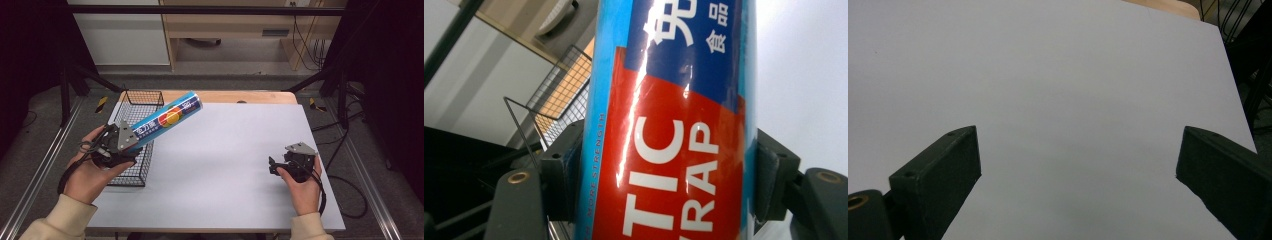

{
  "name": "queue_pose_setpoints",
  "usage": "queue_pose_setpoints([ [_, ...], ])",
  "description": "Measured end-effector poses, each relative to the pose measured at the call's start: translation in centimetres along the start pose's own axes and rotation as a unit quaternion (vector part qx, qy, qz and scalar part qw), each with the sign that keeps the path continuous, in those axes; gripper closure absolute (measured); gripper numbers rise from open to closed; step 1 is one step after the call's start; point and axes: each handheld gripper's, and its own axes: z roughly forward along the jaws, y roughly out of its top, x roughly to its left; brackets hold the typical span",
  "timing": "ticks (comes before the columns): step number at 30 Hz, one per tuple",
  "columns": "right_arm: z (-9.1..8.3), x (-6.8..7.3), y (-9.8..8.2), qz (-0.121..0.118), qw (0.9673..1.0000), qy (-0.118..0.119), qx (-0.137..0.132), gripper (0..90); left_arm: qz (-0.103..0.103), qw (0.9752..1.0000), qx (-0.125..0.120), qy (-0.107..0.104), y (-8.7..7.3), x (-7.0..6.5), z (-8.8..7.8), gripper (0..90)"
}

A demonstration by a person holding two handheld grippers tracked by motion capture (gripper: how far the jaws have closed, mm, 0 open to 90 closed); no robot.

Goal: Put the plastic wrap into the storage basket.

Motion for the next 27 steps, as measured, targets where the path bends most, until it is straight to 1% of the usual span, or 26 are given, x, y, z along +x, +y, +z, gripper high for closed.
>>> queue_pose_setpoints([
  [1,0.0,-0.1,-0.1,-0.004,1.0000,-0.002,-0.002,4.5,-0.004,1.0000,0.002,0.000,-0.1,0.0,0.2,30.5],
  [4,0.0,-0.1,-0.1,-0.001,1.0000,-0.002,-0.001,4.5,-0.015,0.9998,0.014,0.002,-0.1,0.4,0.7,30.5],
  [8,0.1,0.1,-0.1,-0.001,1.0000,0.000,0.001,4.6,-0.041,0.9988,0.024,0.006,0.1,1.1,1.4,30.5],
  [11,0.1,0.2,-0.1,0.001,1.0000,0.002,0.001,4.5,-0.073,0.9967,0.035,0.006,0.3,1.8,2.2,30.6],
  [12,0.2,0.3,-0.1,0.001,1.0000,0.004,0.003,4.5,-0.080,0.9960,0.040,0.007,0.5,2.0,2.4,30.7],
  [14,0.3,0.3,-0.1,0.001,1.0000,0.006,0.006,4.6,-0.082,0.9954,0.047,0.016,1.0,2.4,2.8,30.7],
  [15,0.3,0.3,-0.1,0.002,0.9999,0.008,0.006,4.5,-0.080,0.9956,0.044,0.017,1.2,2.7,3.0,30.7],
  [19,0.2,0.3,-0.1,0.005,0.9999,0.010,0.004,4.6,-0.095,0.9938,0.054,0.021,2.6,3.4,4.0,30.8],
  [20,0.2,0.3,-0.1,0.005,0.9999,0.010,0.004,4.6,-0.100,0.9929,0.060,0.021,2.9,3.3,4.2,30.8],
  [21,0.2,0.3,-0.1,0.004,0.9999,0.011,0.004,4.6,-0.097,0.9932,0.060,0.025,3.1,3.4,4.5,30.8],
  [22,0.2,0.3,-0.1,0.005,0.9999,0.012,0.004,4.6,-0.104,0.9922,0.065,0.023,3.3,3.3,4.6,30.8],
  [23,0.2,0.3,-0.1,0.005,0.9999,0.014,0.004,4.6,-0.104,0.9920,0.068,0.023,3.4,3.2,4.7,30.8],
  [24,0.2,0.3,-0.1,0.006,0.9999,0.015,0.004,4.6,-0.107,0.9915,0.071,0.020,3.4,3.1,4.8,30.8],
  [27,0.3,0.3,0.0,0.007,0.9998,0.019,0.002,4.8,-0.111,0.9899,0.086,0.021,3.1,2.9,4.7,30.8],
])
